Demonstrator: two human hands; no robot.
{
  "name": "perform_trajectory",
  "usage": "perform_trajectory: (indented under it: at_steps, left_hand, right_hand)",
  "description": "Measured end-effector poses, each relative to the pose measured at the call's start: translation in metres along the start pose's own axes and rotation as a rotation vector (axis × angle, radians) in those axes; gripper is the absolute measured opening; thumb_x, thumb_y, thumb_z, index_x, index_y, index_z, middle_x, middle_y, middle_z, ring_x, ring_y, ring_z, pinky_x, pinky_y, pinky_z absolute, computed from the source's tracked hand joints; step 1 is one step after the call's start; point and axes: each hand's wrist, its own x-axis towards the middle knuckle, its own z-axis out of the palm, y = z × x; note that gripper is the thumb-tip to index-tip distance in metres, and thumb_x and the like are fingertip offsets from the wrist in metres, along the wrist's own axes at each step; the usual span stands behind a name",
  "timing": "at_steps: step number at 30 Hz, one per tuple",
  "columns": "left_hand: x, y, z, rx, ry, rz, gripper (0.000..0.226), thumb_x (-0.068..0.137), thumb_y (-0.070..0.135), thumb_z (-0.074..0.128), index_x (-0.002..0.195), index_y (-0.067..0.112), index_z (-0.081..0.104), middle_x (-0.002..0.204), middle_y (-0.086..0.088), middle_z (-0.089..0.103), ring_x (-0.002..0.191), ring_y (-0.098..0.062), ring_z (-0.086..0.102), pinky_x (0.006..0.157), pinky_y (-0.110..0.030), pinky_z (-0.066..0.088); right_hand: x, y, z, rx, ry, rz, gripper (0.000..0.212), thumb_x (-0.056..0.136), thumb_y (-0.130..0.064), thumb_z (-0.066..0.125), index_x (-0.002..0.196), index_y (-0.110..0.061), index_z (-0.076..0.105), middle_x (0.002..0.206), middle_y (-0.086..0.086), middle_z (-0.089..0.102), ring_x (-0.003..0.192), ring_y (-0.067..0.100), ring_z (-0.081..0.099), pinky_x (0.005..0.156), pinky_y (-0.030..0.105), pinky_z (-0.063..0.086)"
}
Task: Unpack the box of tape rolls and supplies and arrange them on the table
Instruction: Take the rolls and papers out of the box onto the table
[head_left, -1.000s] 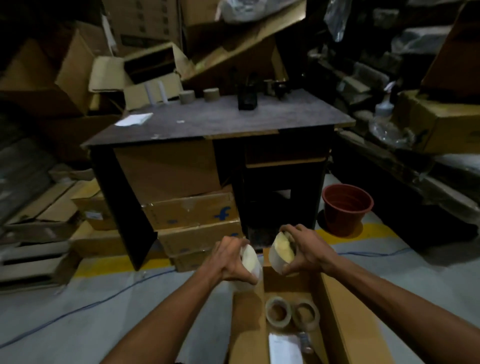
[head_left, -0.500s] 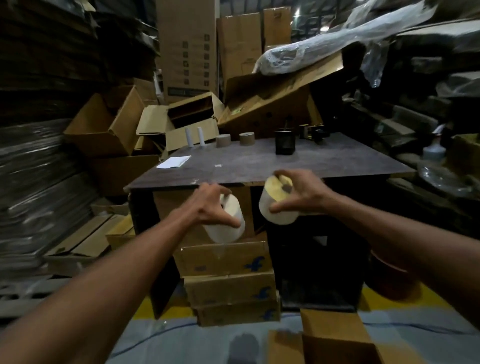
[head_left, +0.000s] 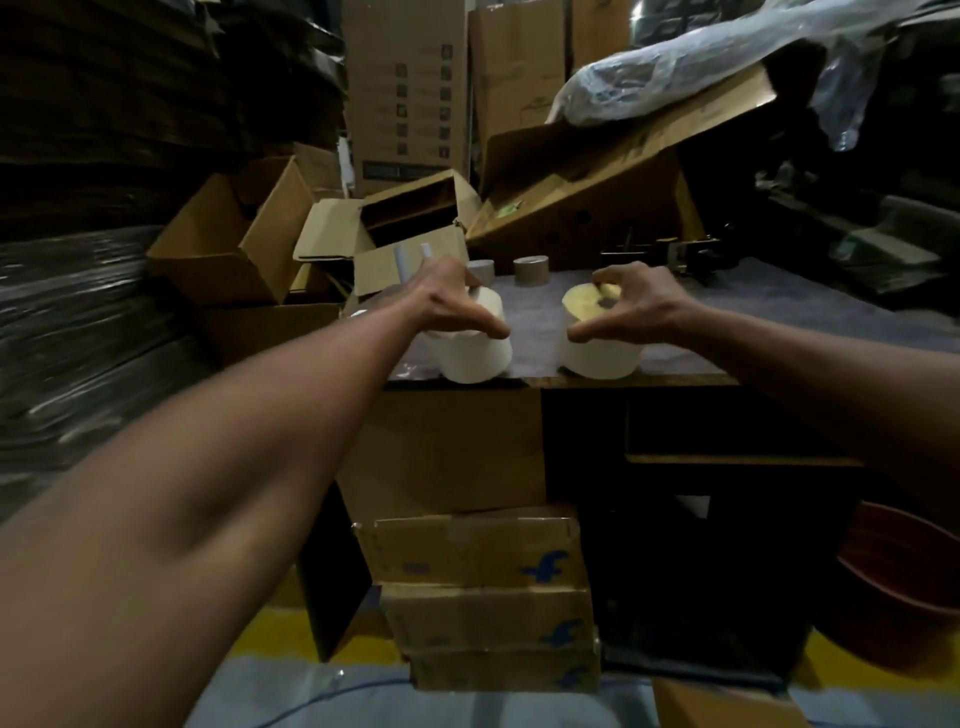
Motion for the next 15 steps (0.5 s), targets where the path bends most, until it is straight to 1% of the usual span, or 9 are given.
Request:
perform_trajectory:
  at_steps: [3,5,6,8,10,12,13,15]
  left_hand:
    - [0.010,-0.008,0.018,-0.056,0.035,-0.033,0.084,0.061,0.056,0.084,0.125,0.006,0.062,0.125,-0.011,0.062,0.109,-0.025,0.058,0.076,-0.032,0.053]
    - [0.012,-0.016,0.032,-0.150,0.104,-0.059,0.080,0.061,0.058,0.083,0.124,0.012,0.065,0.128,-0.010,0.063,0.111,-0.026,0.059,0.078,-0.035,0.053]
    - [0.009,-0.020,0.040,-0.207,0.156,-0.074,0.080,0.061,0.057,0.083,0.126,0.015,0.064,0.131,-0.009,0.062,0.114,-0.027,0.058,0.081,-0.037,0.054]
    - [0.002,-0.028,0.054,-0.293,0.266,-0.089,0.091,0.058,0.054,0.085,0.137,0.022,0.054,0.138,-0.009,0.056,0.124,-0.027,0.053,0.093,-0.041,0.051]
    - [-0.009,-0.033,0.071,-0.329,0.351,-0.094,0.112,0.053,0.049,0.090,0.148,0.027,0.035,0.146,-0.010,0.044,0.132,-0.027,0.043,0.104,-0.045,0.044]
    - [-0.020,-0.034,0.085,-0.444,0.443,-0.156,0.127,0.048,0.045,0.094,0.151,0.031,0.020,0.149,-0.010,0.037,0.135,-0.027,0.038,0.108,-0.045,0.039]
    - [-0.025,-0.034,0.089,-0.508,0.485,-0.201,0.129,0.047,0.044,0.095,0.150,0.030,0.019,0.150,-0.010,0.035,0.135,-0.026,0.037,0.108,-0.044,0.038]
    - [-0.030,-0.034,0.095,-0.567,0.525,-0.248,0.122,0.046,0.046,0.095,0.146,0.024,0.028,0.147,-0.008,0.038,0.132,-0.025,0.040,0.105,-0.040,0.042]
  right_hand:
    - [0.010,0.004,0.015,0.022,-0.018,-0.003,0.099,0.059,-0.056,0.084,0.142,-0.018,0.046,0.142,0.011,0.049,0.126,0.031,0.048,0.095,0.041,0.051]
    - [0.012,0.009,0.022,0.041,-0.003,-0.013,0.098,0.057,-0.060,0.082,0.140,-0.020,0.047,0.140,0.010,0.050,0.123,0.030,0.050,0.091,0.039,0.052]
    - [0.011,0.011,0.024,0.051,0.007,-0.023,0.098,0.057,-0.062,0.081,0.140,-0.021,0.047,0.139,0.010,0.050,0.122,0.029,0.050,0.089,0.038,0.052]
    - [0.006,0.018,0.029,0.087,0.076,-0.017,0.105,0.052,-0.067,0.079,0.141,-0.023,0.043,0.136,0.011,0.048,0.119,0.028,0.049,0.085,0.035,0.051]
    - [-0.003,0.026,0.036,0.139,0.170,0.040,0.112,0.048,-0.073,0.077,0.141,-0.024,0.040,0.134,0.011,0.046,0.116,0.027,0.049,0.084,0.034,0.050]
    - [-0.015,0.030,0.045,0.219,0.223,0.086,0.110,0.050,-0.071,0.080,0.141,-0.022,0.041,0.134,0.011,0.050,0.115,0.027,0.051,0.086,0.037,0.053]
    - [-0.019,0.031,0.049,0.250,0.239,0.082,0.109,0.052,-0.068,0.081,0.141,-0.021,0.041,0.135,0.012,0.052,0.116,0.027,0.053,0.087,0.040,0.055]
    - [-0.023,0.029,0.054,0.267,0.277,0.065,0.107,0.056,-0.062,0.083,0.144,-0.018,0.041,0.135,0.013,0.055,0.117,0.029,0.055,0.089,0.041,0.055]
